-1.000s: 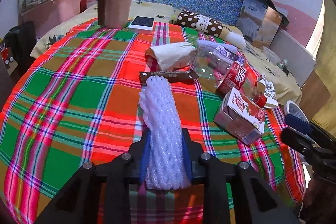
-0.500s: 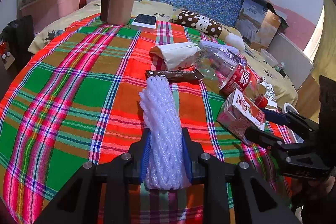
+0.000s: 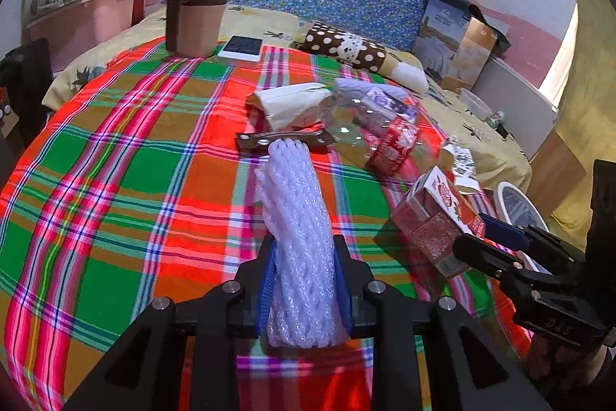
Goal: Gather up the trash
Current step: 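Grasp the white foam net with the left tool while the right tool grasps the pink milk carton, then carry the foam net and milk carton over the trash bin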
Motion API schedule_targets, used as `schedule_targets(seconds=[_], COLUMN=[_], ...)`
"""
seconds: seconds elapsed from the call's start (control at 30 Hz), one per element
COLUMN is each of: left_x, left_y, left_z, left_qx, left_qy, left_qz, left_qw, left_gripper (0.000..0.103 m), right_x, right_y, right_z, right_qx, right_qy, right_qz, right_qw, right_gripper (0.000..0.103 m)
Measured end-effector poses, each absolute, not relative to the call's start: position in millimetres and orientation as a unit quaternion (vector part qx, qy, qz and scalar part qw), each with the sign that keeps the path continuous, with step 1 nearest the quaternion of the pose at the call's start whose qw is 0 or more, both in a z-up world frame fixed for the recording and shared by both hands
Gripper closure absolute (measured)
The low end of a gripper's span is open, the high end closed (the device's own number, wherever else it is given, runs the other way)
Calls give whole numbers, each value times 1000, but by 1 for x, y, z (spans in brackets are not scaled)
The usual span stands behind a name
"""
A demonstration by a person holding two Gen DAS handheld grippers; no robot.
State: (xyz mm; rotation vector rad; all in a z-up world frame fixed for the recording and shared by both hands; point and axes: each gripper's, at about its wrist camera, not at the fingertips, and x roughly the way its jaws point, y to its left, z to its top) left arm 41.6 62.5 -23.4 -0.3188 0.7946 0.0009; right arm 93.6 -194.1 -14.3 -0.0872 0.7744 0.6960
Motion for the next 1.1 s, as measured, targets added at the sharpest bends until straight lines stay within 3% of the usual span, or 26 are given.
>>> schedule_targets(seconds=[1.1], left_x=[59], left_y=[-43], left_z=[4], left_qx=[-101], left_qy=[373], left_qz=[-109], left_qw=[916], left_gripper=[75], right_x=[88], right_y=[-278], right_z=[-8], right_qx=[32], right_qy=[339], right_qz=[233], right_qw=[911], right_gripper=[49])
